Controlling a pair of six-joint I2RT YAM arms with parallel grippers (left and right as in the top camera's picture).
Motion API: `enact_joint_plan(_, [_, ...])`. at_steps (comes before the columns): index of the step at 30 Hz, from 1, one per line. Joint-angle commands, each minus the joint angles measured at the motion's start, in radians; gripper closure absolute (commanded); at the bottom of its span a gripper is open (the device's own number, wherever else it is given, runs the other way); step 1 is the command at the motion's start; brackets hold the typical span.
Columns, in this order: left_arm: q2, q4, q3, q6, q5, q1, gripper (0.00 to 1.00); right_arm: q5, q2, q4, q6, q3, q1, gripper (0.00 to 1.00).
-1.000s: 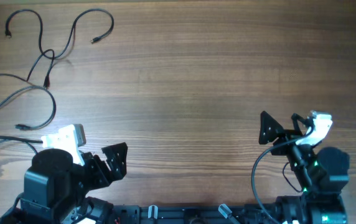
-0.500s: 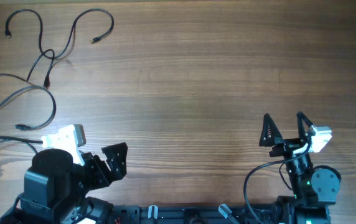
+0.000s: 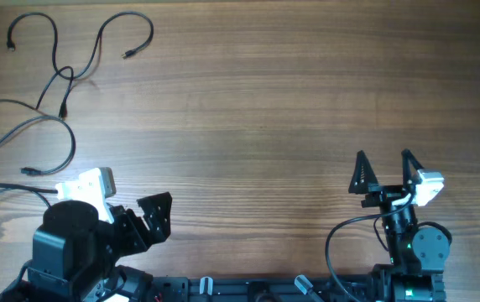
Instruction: Untangle cables
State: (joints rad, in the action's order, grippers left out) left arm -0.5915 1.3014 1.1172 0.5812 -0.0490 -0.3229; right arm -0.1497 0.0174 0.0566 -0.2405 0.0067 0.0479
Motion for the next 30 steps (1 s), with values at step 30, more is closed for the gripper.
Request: enact_joint_plan(30, [0.002, -0.003, -0.005, 0.003, 0.017, -0.007, 0.00, 0.057, -0.014, -0.055, 0.291, -0.001, -0.007, 0.00])
